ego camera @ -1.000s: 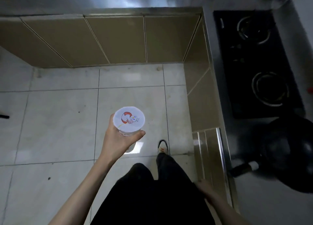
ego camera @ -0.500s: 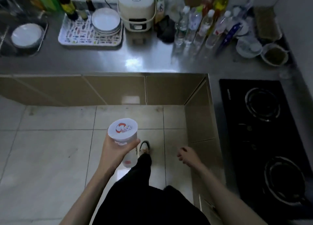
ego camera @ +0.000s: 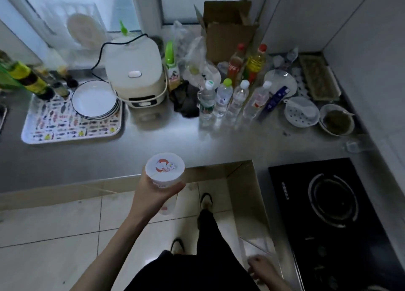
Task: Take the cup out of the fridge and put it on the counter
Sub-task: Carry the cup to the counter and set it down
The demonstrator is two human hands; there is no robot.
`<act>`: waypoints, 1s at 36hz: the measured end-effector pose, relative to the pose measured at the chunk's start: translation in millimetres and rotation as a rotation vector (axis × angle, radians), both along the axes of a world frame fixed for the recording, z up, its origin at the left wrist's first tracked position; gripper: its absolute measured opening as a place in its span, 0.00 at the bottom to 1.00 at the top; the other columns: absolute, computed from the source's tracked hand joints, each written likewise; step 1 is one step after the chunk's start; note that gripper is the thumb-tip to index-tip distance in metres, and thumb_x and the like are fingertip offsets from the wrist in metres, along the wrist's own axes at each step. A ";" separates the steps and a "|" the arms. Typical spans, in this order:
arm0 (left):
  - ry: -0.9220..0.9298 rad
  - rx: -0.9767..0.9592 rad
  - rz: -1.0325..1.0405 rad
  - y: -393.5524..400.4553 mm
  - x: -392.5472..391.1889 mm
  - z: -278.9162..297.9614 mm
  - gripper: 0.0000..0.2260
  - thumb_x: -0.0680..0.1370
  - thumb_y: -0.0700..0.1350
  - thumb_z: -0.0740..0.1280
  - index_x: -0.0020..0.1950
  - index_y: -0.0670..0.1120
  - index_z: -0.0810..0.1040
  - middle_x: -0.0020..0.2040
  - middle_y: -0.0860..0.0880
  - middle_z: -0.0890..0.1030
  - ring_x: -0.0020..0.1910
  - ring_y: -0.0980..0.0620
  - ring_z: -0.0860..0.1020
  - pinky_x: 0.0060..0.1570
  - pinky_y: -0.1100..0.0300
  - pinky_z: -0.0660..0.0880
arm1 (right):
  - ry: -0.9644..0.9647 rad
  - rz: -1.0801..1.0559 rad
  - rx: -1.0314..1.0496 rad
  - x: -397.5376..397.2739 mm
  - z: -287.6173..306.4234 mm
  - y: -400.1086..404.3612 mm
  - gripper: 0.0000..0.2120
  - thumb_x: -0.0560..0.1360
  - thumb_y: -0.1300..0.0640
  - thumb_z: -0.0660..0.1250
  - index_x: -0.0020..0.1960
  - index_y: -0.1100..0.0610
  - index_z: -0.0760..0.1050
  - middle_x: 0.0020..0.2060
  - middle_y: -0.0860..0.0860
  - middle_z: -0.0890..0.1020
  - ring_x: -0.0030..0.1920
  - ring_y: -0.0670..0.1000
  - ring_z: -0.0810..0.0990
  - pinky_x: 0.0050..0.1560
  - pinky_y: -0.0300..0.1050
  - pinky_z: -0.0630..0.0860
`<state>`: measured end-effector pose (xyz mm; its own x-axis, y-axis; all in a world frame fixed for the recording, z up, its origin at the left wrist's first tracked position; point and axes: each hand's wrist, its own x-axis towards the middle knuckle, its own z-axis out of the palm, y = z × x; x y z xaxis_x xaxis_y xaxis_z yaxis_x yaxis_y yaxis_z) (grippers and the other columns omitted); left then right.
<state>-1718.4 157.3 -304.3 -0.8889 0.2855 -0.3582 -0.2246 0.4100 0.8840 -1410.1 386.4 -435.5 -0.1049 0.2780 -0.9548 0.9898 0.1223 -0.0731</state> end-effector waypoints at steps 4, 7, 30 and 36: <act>0.012 -0.014 0.022 38.9 -31.8 -8.0 0.37 0.62 0.51 0.85 0.68 0.51 0.76 0.58 0.52 0.85 0.55 0.54 0.85 0.33 0.70 0.80 | -0.019 -0.082 0.051 -38.9 -17.1 36.4 0.12 0.82 0.58 0.60 0.58 0.62 0.80 0.42 0.53 0.82 0.39 0.49 0.81 0.37 0.42 0.76; -0.008 -0.011 0.061 59.3 -49.2 -9.2 0.38 0.60 0.53 0.85 0.67 0.52 0.76 0.57 0.53 0.85 0.53 0.55 0.85 0.31 0.70 0.80 | 0.047 -0.059 -0.038 -98.2 -5.0 62.0 0.13 0.83 0.61 0.56 0.54 0.63 0.78 0.51 0.60 0.80 0.48 0.56 0.82 0.47 0.48 0.77; 0.070 -0.070 -0.074 172.2 -234.2 -90.1 0.38 0.63 0.48 0.87 0.70 0.51 0.77 0.63 0.52 0.84 0.62 0.52 0.83 0.64 0.52 0.81 | 0.224 -0.128 0.021 -293.9 12.3 87.7 0.12 0.79 0.54 0.60 0.43 0.60 0.77 0.43 0.59 0.83 0.42 0.55 0.79 0.45 0.45 0.70; 0.076 -0.039 -0.178 192.7 -252.9 -109.2 0.36 0.65 0.42 0.86 0.69 0.56 0.74 0.62 0.57 0.81 0.59 0.67 0.80 0.63 0.63 0.78 | 0.052 -0.143 0.025 -234.2 -0.8 68.5 0.12 0.77 0.59 0.61 0.35 0.55 0.72 0.33 0.53 0.76 0.36 0.52 0.73 0.41 0.45 0.66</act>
<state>-1971.3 350.0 -413.5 -0.8506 0.4275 -0.3061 -0.0790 0.4716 0.8783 -1644.3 454.9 -436.3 -0.1117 0.3175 -0.9417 0.9922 -0.0169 -0.1234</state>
